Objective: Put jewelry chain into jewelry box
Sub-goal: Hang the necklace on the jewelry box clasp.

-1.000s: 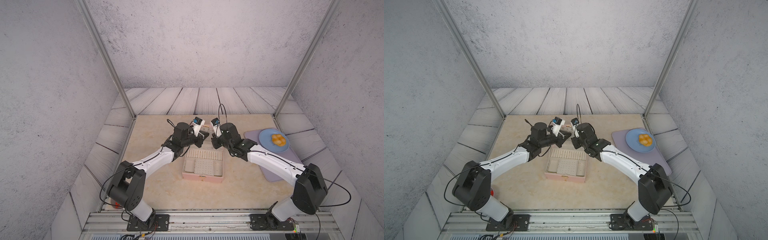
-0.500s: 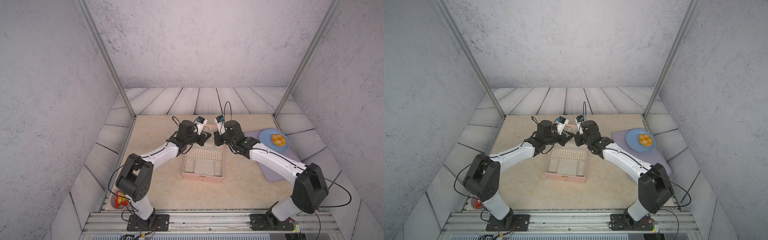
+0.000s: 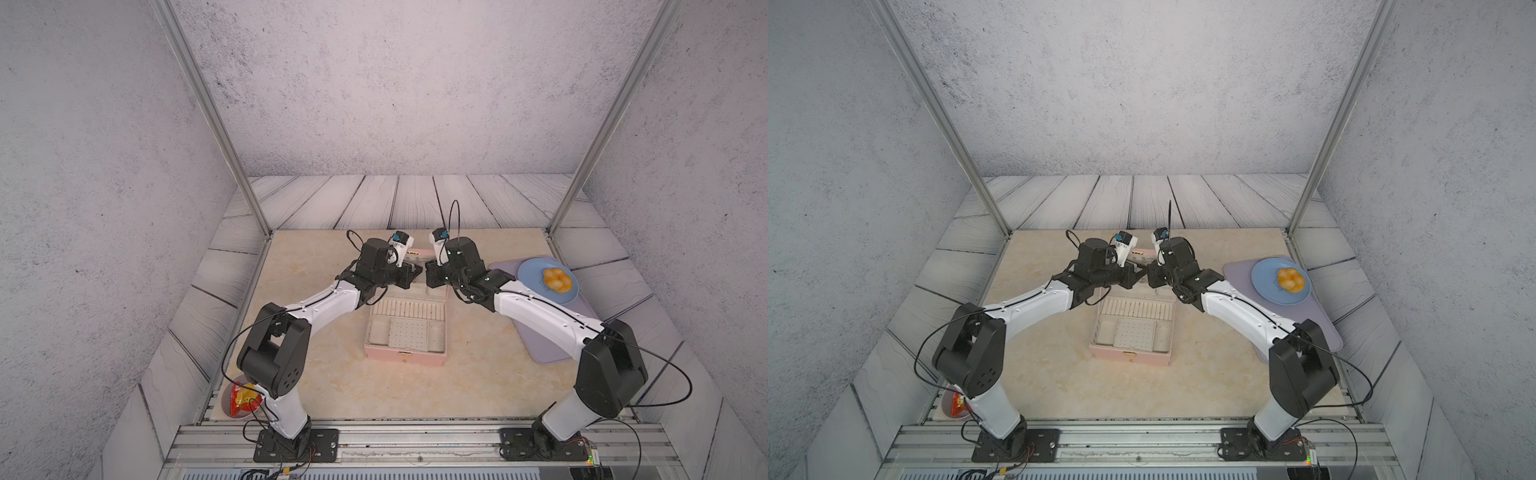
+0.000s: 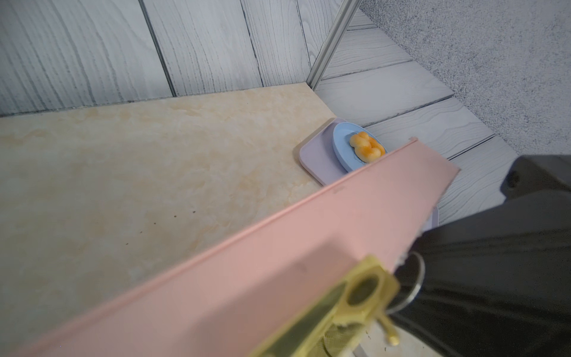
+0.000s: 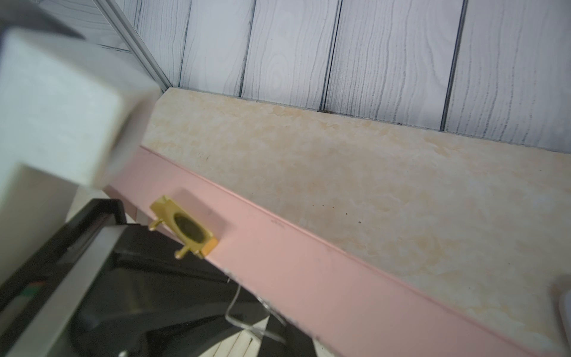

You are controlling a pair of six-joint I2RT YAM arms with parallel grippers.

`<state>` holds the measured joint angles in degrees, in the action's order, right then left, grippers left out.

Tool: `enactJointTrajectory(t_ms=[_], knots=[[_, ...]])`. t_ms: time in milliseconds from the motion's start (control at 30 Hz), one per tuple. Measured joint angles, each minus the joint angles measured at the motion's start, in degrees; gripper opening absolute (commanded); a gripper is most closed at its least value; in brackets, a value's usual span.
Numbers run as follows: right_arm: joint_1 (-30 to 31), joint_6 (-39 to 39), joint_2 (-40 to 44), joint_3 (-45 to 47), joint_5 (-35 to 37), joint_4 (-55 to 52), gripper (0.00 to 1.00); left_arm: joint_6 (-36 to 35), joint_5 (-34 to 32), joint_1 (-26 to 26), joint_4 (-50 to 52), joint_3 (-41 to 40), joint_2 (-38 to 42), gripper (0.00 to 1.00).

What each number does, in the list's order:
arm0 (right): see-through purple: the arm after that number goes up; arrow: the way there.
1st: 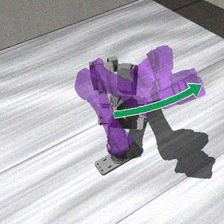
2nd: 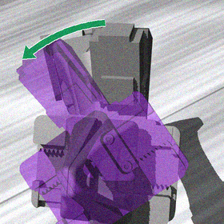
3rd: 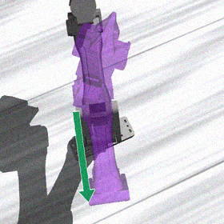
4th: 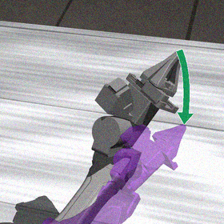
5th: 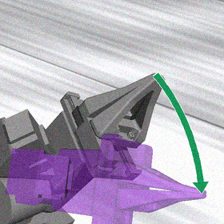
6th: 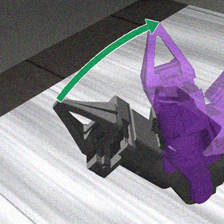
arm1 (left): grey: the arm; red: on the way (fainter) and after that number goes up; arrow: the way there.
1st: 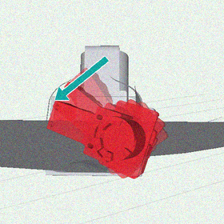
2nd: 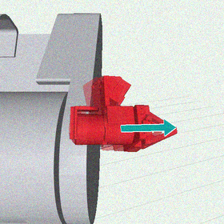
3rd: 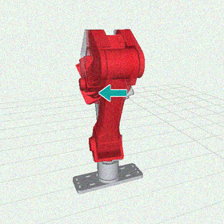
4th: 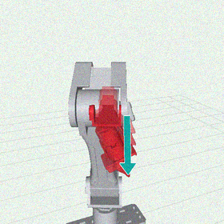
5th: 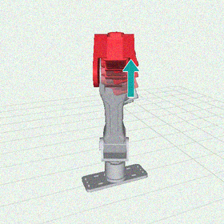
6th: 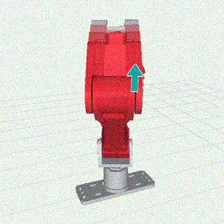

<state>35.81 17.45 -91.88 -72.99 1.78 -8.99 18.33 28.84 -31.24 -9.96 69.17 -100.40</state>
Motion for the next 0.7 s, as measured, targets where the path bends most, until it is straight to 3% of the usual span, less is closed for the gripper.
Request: enactJointTrajectory(t_ms=[567,700], knots=[[-0.6,5.1,-1.6,-1.7,0.0,-2.4,0.00,2.0,-0.4,0.0,3.0,1.4,-1.2,0.00],[-0.6,5.6,-1.6,-1.7,-0.2,-2.7,0.06,2.3,-0.4,0.0,3.3,1.5,-1.2,0.00]])
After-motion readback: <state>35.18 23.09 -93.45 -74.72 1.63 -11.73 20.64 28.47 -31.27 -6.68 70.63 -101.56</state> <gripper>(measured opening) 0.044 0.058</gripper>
